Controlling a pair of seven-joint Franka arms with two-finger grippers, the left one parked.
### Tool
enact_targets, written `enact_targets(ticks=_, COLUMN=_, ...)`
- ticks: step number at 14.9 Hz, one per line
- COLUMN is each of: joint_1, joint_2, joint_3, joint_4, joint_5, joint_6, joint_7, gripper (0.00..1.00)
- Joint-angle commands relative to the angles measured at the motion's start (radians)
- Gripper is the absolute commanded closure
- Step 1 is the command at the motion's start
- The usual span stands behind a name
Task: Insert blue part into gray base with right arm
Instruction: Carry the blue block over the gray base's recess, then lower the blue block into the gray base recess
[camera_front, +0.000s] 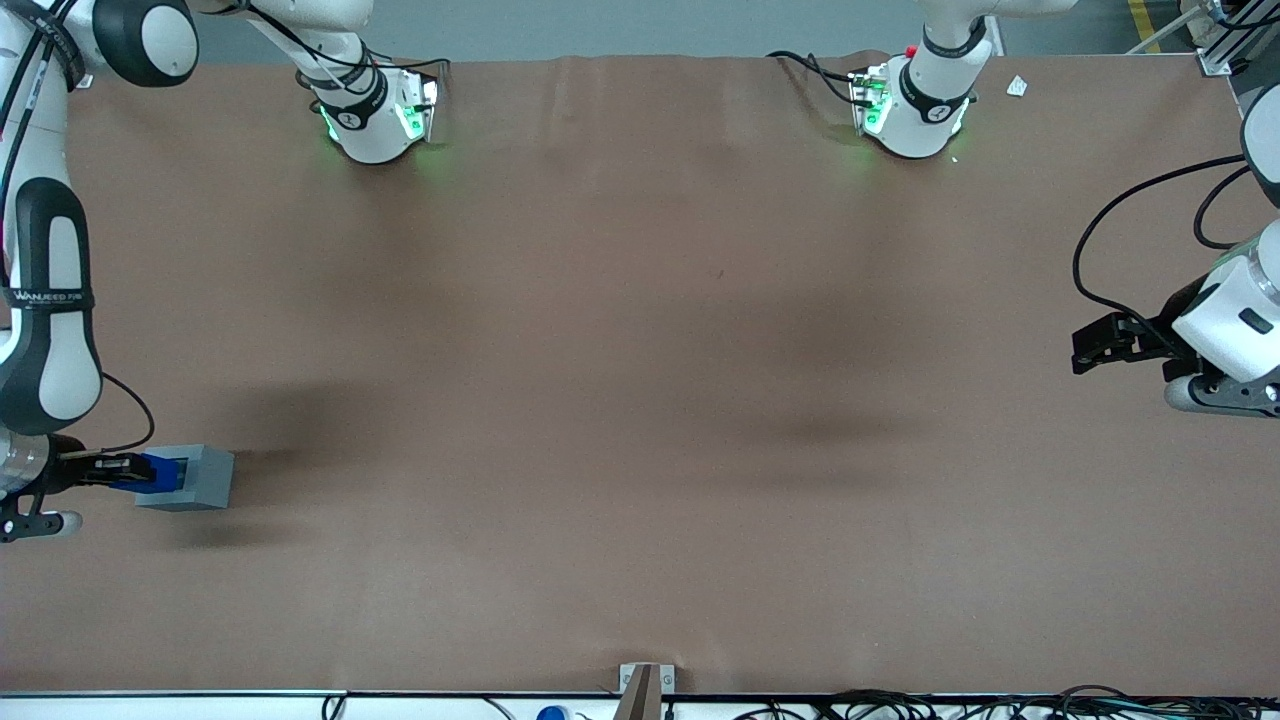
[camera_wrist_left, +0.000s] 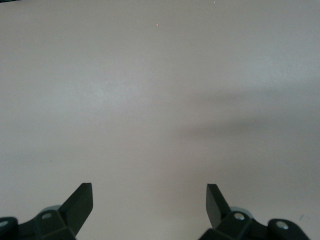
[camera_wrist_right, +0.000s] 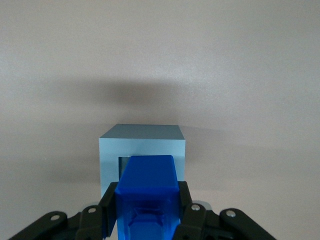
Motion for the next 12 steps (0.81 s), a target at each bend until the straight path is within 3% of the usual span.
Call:
enact_targets(ticks=1, joint_1=-0.013, joint_2=-0.005, joint_3=0.017, joint_4=-0.017, joint_5=-0.01, joint_6=-0.008, joint_7=0.004, gripper=1.0)
enact_targets(ticks=12, joint_1=0.0, joint_2=-0.005, joint_3=0.02, joint_4=-0.045, joint_5=0.007, joint_6=-0.021, joint_7=0.078, gripper=1.0)
